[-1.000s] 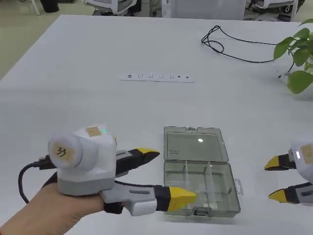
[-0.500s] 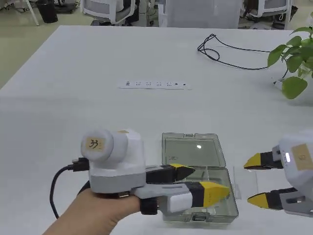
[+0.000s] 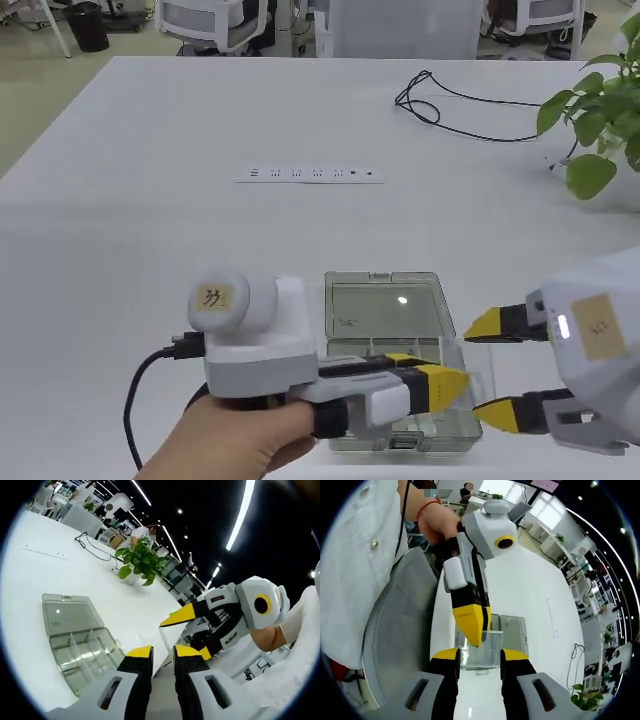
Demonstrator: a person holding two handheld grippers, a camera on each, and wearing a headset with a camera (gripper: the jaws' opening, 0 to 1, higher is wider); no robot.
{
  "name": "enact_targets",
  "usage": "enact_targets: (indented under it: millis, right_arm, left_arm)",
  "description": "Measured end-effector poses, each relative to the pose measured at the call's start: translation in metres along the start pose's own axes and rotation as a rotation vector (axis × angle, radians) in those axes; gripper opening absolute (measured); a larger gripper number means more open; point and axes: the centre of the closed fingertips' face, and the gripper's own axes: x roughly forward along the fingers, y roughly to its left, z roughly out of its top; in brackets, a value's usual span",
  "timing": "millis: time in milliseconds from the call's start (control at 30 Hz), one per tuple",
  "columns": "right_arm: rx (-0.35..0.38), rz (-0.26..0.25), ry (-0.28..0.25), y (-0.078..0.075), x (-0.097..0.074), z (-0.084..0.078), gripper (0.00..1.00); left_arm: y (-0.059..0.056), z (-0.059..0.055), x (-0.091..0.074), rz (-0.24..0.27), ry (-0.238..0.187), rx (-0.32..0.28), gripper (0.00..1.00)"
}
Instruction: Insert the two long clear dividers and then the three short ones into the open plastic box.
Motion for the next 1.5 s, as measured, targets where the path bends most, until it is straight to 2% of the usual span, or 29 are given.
enact_targets:
  millis: [433,667,933,1067,1267,1300,1433,1500]
  right_arm:
    - [-0.032,-0.007,0.016,0.001,0.0,0.003,0.32]
    - [-0.044,-0.005,0.018,0.003,0.001,0.003,0.32]
    - [-0.06,-0.013,0.019,0.003,0.002,0.004,0.33]
    - [-0.062,-0.015,0.015,0.003,0.003,0.004,0.34]
    - [0.008,-0.003,-0.05,-0.003,-0.005,0.013,0.34]
    - [0.045,0.012,-0.079,-0.005,-0.008,0.014,0.34]
    - [0.119,0.064,-0.135,-0.007,-0.016,0.015,0.31]
    - [0.158,0.12,-0.173,-0.005,-0.021,0.017,0.28]
  left_arm:
    - [-0.005,-0.002,0.001,-0.037,-0.002,-0.064,0.0]
    - [-0.006,-0.005,0.0,-0.044,-0.001,-0.104,0.0]
    - [-0.004,-0.005,0.0,-0.044,-0.025,-0.166,0.0]
    - [-0.005,-0.005,-0.001,-0.05,-0.027,-0.175,0.0]
    - [-0.005,-0.006,-0.003,-0.049,-0.015,-0.118,0.0]
    - [-0.006,-0.007,-0.004,-0.049,-0.009,-0.082,0.0]
    - [-0.01,-0.01,-0.008,-0.072,0.024,0.08,0.0]
    - [-0.016,-0.01,-0.011,-0.09,0.036,0.207,0.0]
